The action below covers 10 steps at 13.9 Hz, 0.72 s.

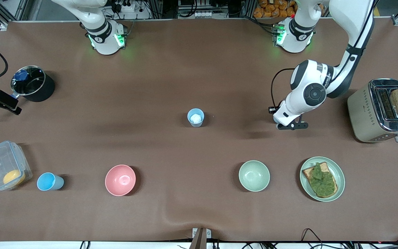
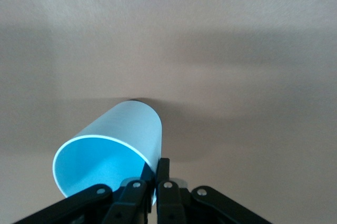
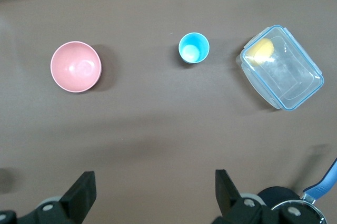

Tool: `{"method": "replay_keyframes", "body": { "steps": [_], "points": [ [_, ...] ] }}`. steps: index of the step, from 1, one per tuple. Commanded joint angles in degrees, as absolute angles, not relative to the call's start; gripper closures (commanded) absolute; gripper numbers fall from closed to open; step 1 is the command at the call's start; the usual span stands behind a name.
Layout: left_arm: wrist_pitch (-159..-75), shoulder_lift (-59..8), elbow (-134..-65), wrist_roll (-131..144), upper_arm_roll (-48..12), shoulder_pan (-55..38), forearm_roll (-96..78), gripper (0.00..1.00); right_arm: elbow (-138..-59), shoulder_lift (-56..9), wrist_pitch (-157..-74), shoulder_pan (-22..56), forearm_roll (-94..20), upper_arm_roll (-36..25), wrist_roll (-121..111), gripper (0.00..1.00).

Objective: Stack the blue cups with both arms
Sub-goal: 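Close the left gripper on the blue cup and lift it, then carry the blue cup over the tissue cup with the left gripper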

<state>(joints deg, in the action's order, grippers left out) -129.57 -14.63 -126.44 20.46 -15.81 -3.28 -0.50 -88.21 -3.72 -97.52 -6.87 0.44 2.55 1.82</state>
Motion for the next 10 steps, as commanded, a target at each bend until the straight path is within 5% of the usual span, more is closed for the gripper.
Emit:
{"method": "replay_keyframes", "body": {
  "steps": [1, 10],
  "points": [
    [-128.2, -10.3, -126.0, 19.2, -16.4, -3.1, -0.2, 1.00, -88.7, -3.4, -98.0, -6.9, 0.5, 2.6, 2.5, 0.00],
    [-117.2, -6.4, -111.8, 27.6, -22.4, -11.2, -2.5, 1.00, -88.7, -3.3, -97.4, -6.9, 0.5, 2.6, 2.5, 0.00]
  ]
}}
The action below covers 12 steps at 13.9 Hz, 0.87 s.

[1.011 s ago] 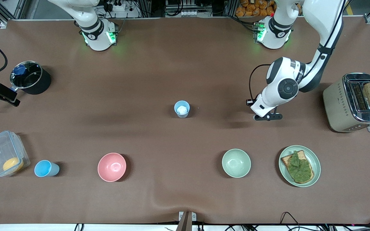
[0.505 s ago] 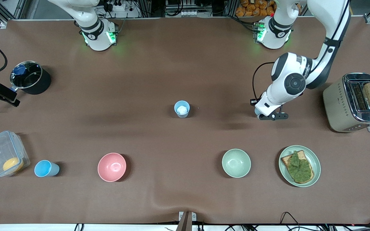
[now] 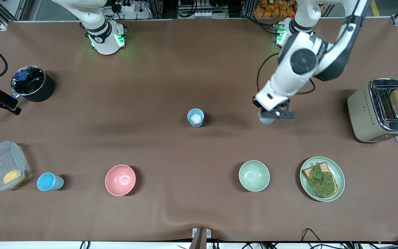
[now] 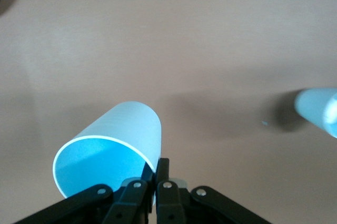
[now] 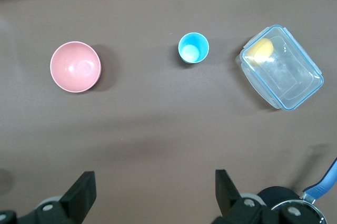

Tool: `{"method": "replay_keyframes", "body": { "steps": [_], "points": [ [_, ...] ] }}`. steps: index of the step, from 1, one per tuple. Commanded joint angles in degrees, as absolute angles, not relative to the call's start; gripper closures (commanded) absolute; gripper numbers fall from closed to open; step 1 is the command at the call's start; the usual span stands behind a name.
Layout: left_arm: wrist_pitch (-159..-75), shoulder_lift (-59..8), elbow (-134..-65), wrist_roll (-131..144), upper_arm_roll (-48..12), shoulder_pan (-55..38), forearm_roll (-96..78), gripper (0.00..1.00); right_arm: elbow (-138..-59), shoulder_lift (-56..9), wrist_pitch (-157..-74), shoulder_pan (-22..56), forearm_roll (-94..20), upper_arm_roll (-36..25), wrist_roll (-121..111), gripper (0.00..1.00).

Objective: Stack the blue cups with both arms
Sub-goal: 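Carry the blue cup over the tissue cup with the left gripper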

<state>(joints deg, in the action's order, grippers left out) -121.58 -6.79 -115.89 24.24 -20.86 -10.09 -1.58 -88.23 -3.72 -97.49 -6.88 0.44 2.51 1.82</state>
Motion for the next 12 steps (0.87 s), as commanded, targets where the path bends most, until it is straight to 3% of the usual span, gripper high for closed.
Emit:
{"method": "replay_keyframes", "body": {
  "steps": [1, 6, 12],
  "points": [
    [-115.0, -6.9, -109.4, 31.2, -23.1, -11.7, -2.5, 1.00, -88.7, -3.3, -97.4, -6.9, 0.5, 2.6, 2.5, 0.00],
    [-112.4, -7.6, -105.6, 39.5, -25.2, -17.0, -4.6, 1.00, -88.6, -3.3, -97.7, -6.9, 0.5, 2.6, 2.5, 0.00],
    [-112.4, -18.7, -95.3, 40.3, -21.8, -26.5, -5.4, 1.00, -88.4, -3.3, -97.6, -6.8, 0.5, 2.6, 2.5, 0.00]
  ]
}}
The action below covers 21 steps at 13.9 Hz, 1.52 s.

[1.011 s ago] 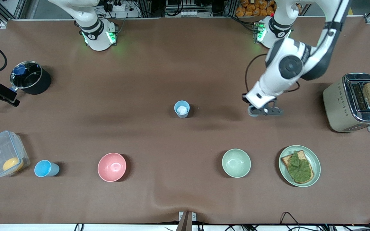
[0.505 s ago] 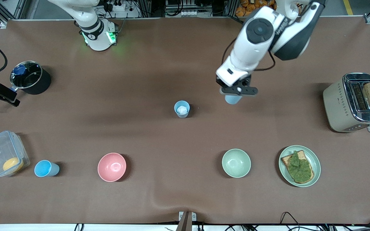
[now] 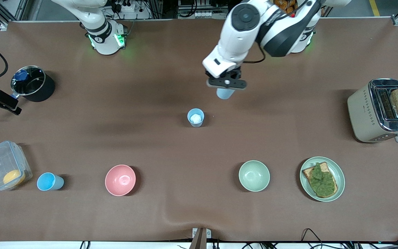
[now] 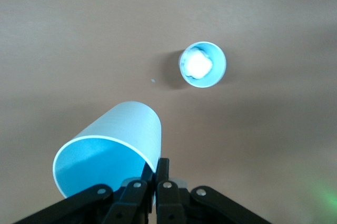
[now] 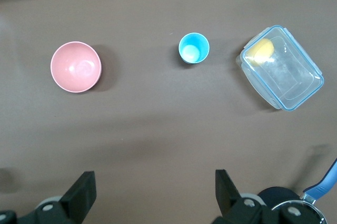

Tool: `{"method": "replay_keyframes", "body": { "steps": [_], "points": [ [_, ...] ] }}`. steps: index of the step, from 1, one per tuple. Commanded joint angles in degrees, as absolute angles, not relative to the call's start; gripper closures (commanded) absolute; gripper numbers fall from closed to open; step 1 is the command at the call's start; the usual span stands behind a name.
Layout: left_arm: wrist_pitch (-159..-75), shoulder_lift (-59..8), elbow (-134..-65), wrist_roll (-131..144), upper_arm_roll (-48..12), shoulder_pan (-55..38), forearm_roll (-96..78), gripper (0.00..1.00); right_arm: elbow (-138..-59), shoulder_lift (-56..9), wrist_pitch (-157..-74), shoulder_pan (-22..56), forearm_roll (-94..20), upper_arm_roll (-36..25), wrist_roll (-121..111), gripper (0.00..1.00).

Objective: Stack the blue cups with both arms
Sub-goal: 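Carry the blue cup over the tissue cup with the left gripper, then lower the blue cup into the tissue cup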

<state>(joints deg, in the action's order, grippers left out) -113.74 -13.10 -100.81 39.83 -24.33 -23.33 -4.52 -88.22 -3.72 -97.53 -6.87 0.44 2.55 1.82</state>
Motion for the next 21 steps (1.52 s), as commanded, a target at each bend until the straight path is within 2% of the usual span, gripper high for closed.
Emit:
{"method": "replay_keyframes", "body": {
  "steps": [1, 4, 6, 13, 18, 21],
  "points": [
    [-112.4, -21.4, -92.8, 42.2, -19.4, -29.4, -5.4, 1.00, -88.4, -3.3, -97.7, -6.8, 0.5, 2.6, 2.5, 0.00],
    [-111.7, -28.7, -85.1, 47.7, -12.3, -38.5, -5.4, 1.00, -88.4, -3.3, -97.8, -6.8, 0.5, 2.6, 2.5, 0.00],
    [-111.7, -30.8, -83.5, 47.8, -9.3, -41.6, -5.5, 1.00, -88.4, -3.3, -97.9, -6.8, 0.5, 2.6, 2.5, 0.00],
    [-111.9, -32.2, -81.0, 48.8, -7.6, -42.7, -5.7, 1.00, -88.4, -3.3, -97.8, -6.9, 0.5, 2.6, 2.4, 0.00],
    [-114.3, -35.9, -76.6, 50.7, -5.4, -44.9, -5.7, 1.00, -88.4, -3.3, -97.7, -7.0, 0.5, 2.6, 2.3, 0.00],
    [-116.9, -37.1, -76.6, 51.4, -5.4, -45.1, -5.7, 1.00, -88.3, -3.3, -97.7, -7.1, 0.5, 2.6, 2.1, 0.00]
  ]
}}
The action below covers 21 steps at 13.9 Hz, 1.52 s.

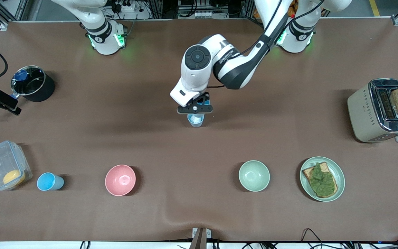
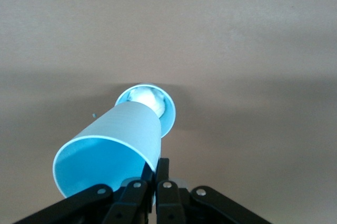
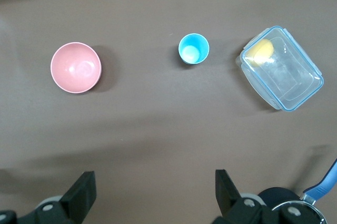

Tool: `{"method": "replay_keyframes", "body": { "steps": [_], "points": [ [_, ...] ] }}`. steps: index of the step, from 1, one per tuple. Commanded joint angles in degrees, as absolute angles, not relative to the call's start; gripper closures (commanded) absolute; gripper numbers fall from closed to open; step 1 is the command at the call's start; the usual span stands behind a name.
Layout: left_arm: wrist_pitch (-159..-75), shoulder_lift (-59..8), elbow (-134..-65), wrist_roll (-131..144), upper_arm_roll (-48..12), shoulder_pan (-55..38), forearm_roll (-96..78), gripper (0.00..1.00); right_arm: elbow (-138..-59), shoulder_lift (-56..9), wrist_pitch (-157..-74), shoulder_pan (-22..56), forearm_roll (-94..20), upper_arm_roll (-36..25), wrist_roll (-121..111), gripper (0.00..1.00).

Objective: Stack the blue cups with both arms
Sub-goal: 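Lower the blue cup into the tissue cup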

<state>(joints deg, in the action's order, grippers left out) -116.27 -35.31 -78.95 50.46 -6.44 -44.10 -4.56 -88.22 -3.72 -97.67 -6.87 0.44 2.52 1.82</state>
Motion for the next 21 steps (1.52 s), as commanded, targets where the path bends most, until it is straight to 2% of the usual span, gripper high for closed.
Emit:
{"method": "replay_keyframes", "body": {
  "steps": [1, 17, 19, 20, 21],
  "points": [
    [-117.5, -37.3, -76.6, 51.6, -5.4, -45.1, -5.5, 1.00, -88.3, -3.3, -97.8, -7.1, 0.5, 2.6, 2.1, 0.00],
    [-119.4, -39.7, -76.4, 54.4, -5.5, -45.2, -5.5, 0.99, -88.1, -3.3, -97.9, -7.2, 0.5, 2.5, 1.8, 0.00],
    [-119.9, -40.2, -75.9, 54.2, -5.5, -45.1, -5.5, 0.85, -88.1, -3.4, -98.0, -7.2, 0.5, 2.5, 1.8, 0.00],
    [-120.0, -40.4, -75.7, 54.2, -5.4, -45.1, -5.4, 0.65, -88.1, -3.4, -98.0, -7.2, 0.5, 2.5, 1.8, 0.00],
    [-120.0, -40.5, -75.7, 54.0, -5.4, -45.1, -5.4, 0.55, -88.1, -3.4, -98.0, -7.3, 0.5, 2.5, 1.8, 0.00]
  ]
}}
